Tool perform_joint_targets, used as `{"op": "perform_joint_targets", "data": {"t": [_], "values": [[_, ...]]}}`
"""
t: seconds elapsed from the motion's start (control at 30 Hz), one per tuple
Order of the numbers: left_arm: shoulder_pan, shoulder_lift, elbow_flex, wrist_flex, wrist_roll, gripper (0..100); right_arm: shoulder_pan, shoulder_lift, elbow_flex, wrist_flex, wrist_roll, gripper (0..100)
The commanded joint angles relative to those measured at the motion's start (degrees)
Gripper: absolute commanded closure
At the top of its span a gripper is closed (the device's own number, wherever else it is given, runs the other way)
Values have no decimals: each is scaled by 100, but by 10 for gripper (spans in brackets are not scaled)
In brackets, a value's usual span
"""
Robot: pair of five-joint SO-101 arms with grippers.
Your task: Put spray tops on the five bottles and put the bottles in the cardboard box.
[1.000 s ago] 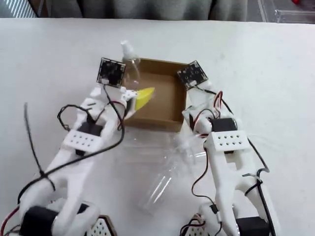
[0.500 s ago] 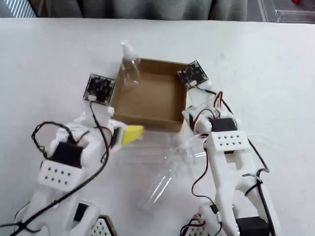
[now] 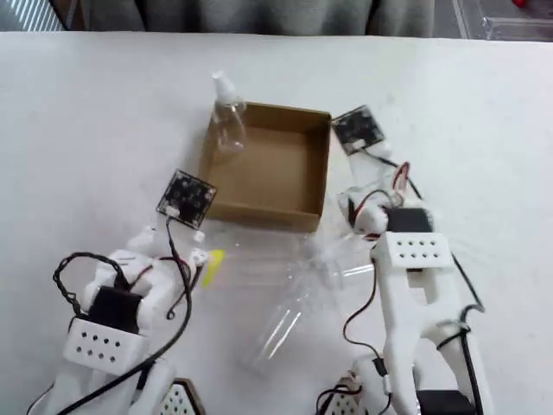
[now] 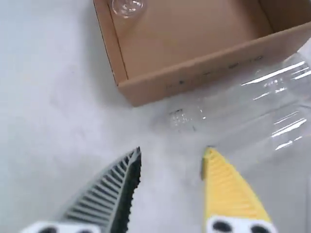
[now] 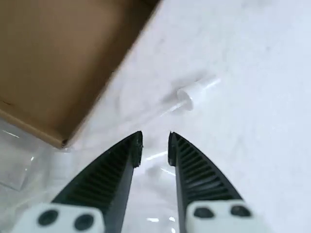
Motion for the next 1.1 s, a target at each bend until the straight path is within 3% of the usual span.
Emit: {"op": "perform_joint_targets", "data": {"t": [0.0,0.17,0.3,0.5,0.73,0.97,1.07], "values": [[48,-119,79,-396,-193,898,514,-444,-888,1516,-44,933],[48,-119,281,-747,-193,897,1640,-857,-870,2800,9,980],[48,-92,308,-835,-185,898,2466,-1138,-308,2897,273,975],[48,-92,308,-809,-193,898,3055,-1569,1055,3037,888,975],[48,-92,308,-800,-202,899,3837,-2167,2242,2668,1565,975],[48,-119,237,-589,-211,899,4400,-2580,3402,998,1336,975],[57,-119,-53,-237,-211,916,4620,-2624,3473,910,1354,974]]}}
